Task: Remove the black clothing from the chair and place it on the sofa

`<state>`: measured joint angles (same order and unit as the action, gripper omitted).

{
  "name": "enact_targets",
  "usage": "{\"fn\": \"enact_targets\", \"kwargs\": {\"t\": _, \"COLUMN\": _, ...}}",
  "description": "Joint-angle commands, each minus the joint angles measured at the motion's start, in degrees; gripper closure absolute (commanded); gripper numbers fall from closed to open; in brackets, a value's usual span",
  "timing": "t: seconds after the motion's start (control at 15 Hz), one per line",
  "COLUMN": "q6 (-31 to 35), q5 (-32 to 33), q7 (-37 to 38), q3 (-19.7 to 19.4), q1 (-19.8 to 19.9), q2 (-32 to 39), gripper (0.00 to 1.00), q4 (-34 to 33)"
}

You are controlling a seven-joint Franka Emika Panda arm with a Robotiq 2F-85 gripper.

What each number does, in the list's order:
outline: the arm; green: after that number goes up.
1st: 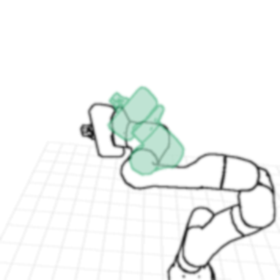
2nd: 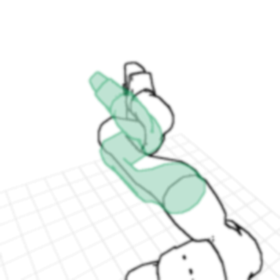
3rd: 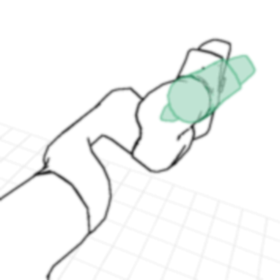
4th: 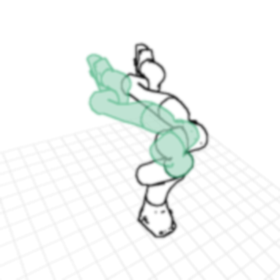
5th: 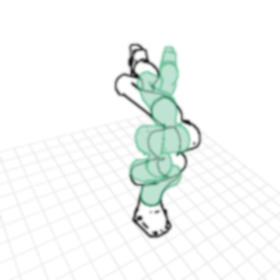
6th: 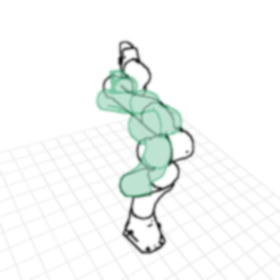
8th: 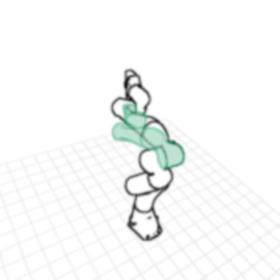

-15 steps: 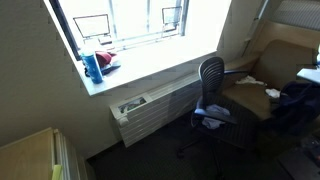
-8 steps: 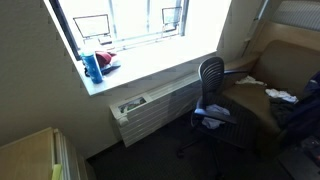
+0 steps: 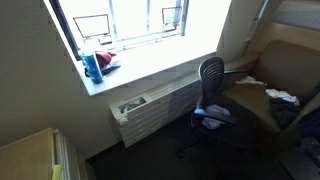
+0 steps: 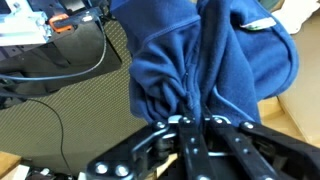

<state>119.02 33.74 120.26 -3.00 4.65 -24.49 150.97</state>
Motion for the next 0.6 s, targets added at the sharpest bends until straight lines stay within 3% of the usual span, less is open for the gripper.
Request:
{"fn": "enact_targets", "kwargs": {"t": 0.0, "q6": 1.0, "q5": -0.2, "q7": 1.3, "q3": 0.5, "q1": 4.6, "q2": -2.5, "gripper": 0.97, "q4": -6.0}}
{"fn": "enact_targets", "kwargs": {"t": 0.27, "q6": 2.5, "q5": -2.7, "q7": 0.9, "q3": -3.1, "q1": 8.8, "q2": 0.4, "gripper": 0.97, "q4": -17.8}}
{"fn": "enact_targets", "kwargs": {"t": 0.47, "q6": 6.8, "q5": -5.5, "q7": 2.6, "q3": -5.9, "q1": 11.6, "q2": 6.5, "gripper": 0.97, "q4": -27.6}}
{"fn": "enact_targets", "kwargs": {"t": 0.53, "q6": 4.3, "q5": -4.2, "q7": 1.4, "q3": -3.9, "q1": 11.3, "q2": 0.7, "gripper": 0.89, "q4": -20.9}}
